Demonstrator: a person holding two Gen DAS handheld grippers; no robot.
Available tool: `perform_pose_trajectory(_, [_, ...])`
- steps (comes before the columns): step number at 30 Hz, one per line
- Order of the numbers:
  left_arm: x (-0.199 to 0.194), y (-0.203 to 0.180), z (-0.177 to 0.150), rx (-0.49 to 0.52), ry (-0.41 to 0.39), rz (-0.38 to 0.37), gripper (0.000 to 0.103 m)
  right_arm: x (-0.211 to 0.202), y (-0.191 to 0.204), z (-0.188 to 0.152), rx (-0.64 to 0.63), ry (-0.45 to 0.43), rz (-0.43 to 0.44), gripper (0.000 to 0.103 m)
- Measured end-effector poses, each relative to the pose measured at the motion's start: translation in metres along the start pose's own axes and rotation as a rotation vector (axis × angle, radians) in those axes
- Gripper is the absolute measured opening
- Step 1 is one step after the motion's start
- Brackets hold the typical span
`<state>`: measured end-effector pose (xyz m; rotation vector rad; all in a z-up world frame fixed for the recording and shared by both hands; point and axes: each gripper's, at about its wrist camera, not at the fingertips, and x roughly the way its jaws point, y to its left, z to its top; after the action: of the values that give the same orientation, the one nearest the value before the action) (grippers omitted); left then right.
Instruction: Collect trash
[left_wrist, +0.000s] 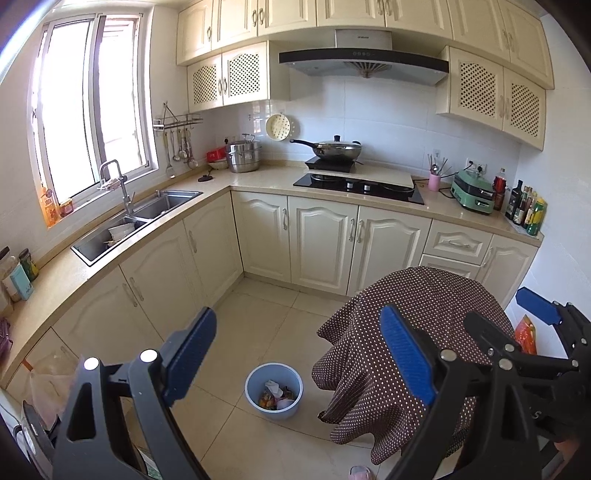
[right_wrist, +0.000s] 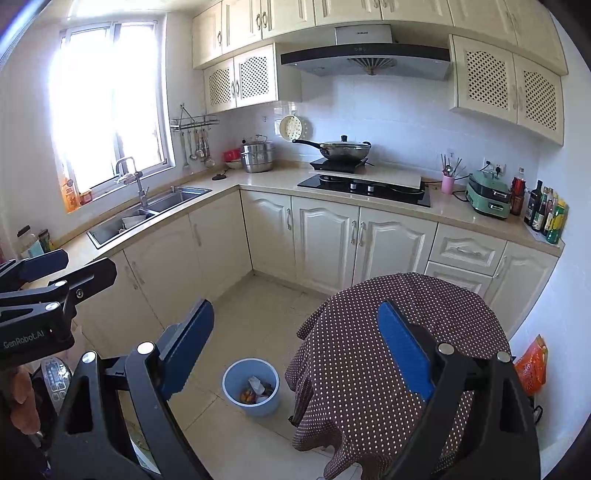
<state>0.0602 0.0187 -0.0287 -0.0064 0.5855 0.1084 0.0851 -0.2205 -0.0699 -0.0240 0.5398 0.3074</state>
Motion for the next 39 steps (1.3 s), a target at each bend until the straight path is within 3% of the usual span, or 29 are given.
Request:
perform_pose_trajectory(12, [0.069, -0.034, 0.035, -0.019, 0.068, 0.061, 0.088, 0.064, -0.047, 0.029, -0.011, 0.053, 0.062, 0.087])
perform_pose_trajectory(25, [0.123, -0.09, 0.057, -0.005, 0.126, 0.081, 0.088, 0.103, -0.106, 0.042, 0.019, 0.099, 0.065, 0.087])
perform_pose_trajectory(33, [0.156, -0.131, 0.065, 0.038, 0.169, 0.068, 0.088, 0.126, -0.155, 0.027, 0.063, 0.152, 0.008, 0.087])
perform_pose_trajectory(39, [0.183, -0.165, 0.061, 0.078, 0.219, 0.051, 0.088, 0.154, -0.203, -0.004, 0.117, 0.236, -0.071, 0.087])
